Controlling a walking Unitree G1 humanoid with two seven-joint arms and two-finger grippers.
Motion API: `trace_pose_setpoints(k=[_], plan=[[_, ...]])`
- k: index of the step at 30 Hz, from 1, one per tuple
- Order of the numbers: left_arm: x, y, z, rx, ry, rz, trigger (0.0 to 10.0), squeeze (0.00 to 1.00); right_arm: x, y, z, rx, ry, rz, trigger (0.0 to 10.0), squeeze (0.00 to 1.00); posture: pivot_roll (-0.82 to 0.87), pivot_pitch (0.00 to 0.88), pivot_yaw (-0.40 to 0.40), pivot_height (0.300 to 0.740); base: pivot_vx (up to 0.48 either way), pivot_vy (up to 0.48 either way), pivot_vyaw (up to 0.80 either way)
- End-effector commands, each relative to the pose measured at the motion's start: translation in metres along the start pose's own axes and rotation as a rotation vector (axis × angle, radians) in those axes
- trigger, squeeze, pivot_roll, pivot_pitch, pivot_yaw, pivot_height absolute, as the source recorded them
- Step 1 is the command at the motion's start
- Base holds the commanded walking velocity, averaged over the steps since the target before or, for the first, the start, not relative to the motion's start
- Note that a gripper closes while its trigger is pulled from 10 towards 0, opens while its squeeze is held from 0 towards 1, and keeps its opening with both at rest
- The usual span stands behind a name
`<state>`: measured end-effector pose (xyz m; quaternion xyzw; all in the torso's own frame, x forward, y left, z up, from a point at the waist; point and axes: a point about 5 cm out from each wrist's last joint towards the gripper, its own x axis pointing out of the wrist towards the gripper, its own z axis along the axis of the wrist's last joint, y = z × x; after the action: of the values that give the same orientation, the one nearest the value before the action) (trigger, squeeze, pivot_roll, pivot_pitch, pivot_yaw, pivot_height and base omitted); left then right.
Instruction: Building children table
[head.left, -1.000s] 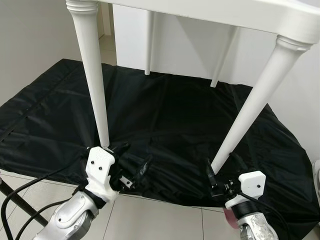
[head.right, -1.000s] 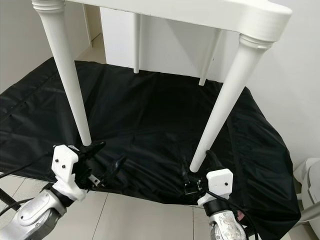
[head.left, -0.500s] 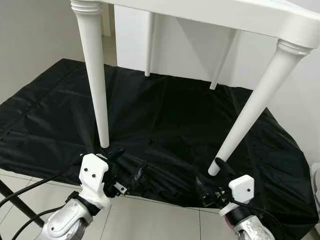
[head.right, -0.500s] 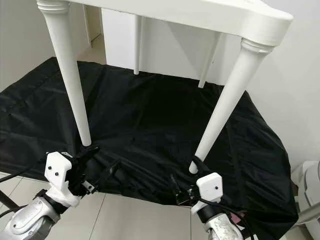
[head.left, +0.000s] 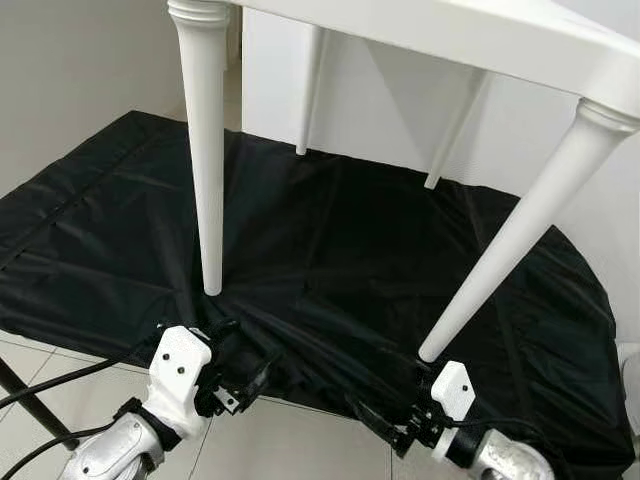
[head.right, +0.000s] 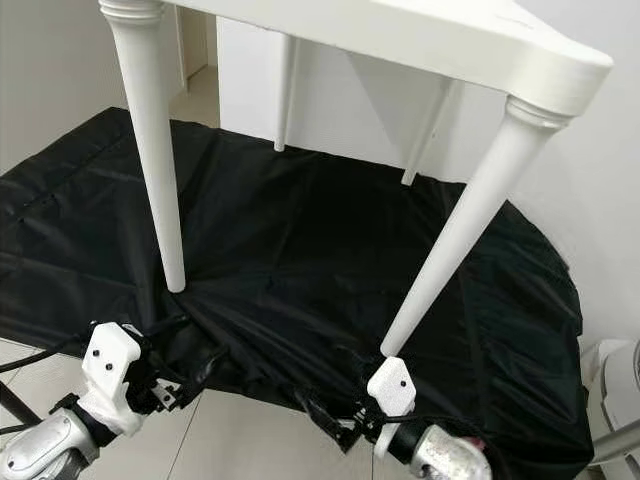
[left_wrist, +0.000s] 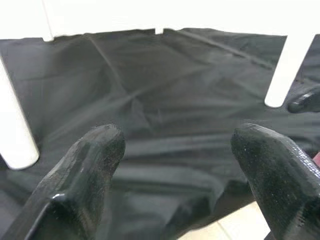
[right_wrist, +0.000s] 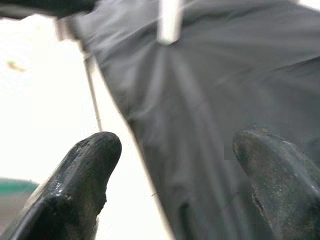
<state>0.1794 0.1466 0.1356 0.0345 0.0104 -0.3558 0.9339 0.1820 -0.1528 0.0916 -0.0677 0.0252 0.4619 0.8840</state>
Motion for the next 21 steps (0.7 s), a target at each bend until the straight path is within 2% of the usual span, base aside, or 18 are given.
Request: trace_pose_setpoints(k=[1, 2, 6, 9, 13, 14, 19, 21], plan=[[-0.008, -0.024, -0.003, -0.01, 0.011, -0.503, 10.0, 0.0, -0.002, 0.0, -0.005, 0.029, 0.027, 0.05, 10.0, 0.0, 0.01, 0.0, -0.09, 0.74, 0.0, 0.0, 0.0], [-0.011, -0.024, -0.005, -0.007, 0.027, -0.527, 10.0, 0.0, -0.003, 0.0, -0.007, 0.036, 0.049, 0.093, 10.0, 0.0, 0.01, 0.0, -0.089, 0.74, 0.0, 0.0, 0.0], [-0.013, -0.024, -0.006, -0.004, 0.036, -0.54, 10.0, 0.0, -0.005, -0.001, -0.008, 0.044, 0.061, 0.123, 10.0, 0.0, 0.01, 0.0, -0.089, 0.74, 0.0, 0.0, 0.0], [-0.029, -0.025, -0.023, -0.041, 0.198, -0.669, 10.0, 0.0, -0.017, 0.001, -0.029, 0.038, 0.196, 0.261, 10.0, 0.0, 0.02, 0.0, -0.073, 0.74, 0.0, 0.0, 0.0], [-0.033, -0.025, -0.027, -0.05, 0.232, -0.693, 10.0, 0.0, -0.021, 0.002, -0.034, 0.038, 0.226, 0.29, 10.0, 0.0, 0.02, 0.0, -0.073, 0.74, 0.0, 0.0, 0.0], [-0.046, -0.026, -0.04, -0.086, 0.321, -0.736, 10.0, 0.0, -0.027, 0.005, -0.043, 0.053, 0.284, 0.331, 10.0, 0.0, 0.02, 0.0, -0.066, 0.74, 0.0, 0.0, 0.0], [-0.053, -0.024, -0.047, -0.068, 0.372, -0.753, 10.0, 0.0, -0.03, 0.006, -0.049, 0.063, 0.316, 0.351, 10.0, 0.0, 0.02, 0.0, -0.065, 0.74, 0.0, 0.0, 0.0], [-0.064, -0.022, -0.056, -0.088, 0.456, -0.767, 10.0, 0.0, -0.033, 0.005, -0.057, 0.069, 0.354, 0.367, 10.0, 0.0, 0.03, 0.0, -0.067, 0.74, 0.0, 0.0, 0.0]])
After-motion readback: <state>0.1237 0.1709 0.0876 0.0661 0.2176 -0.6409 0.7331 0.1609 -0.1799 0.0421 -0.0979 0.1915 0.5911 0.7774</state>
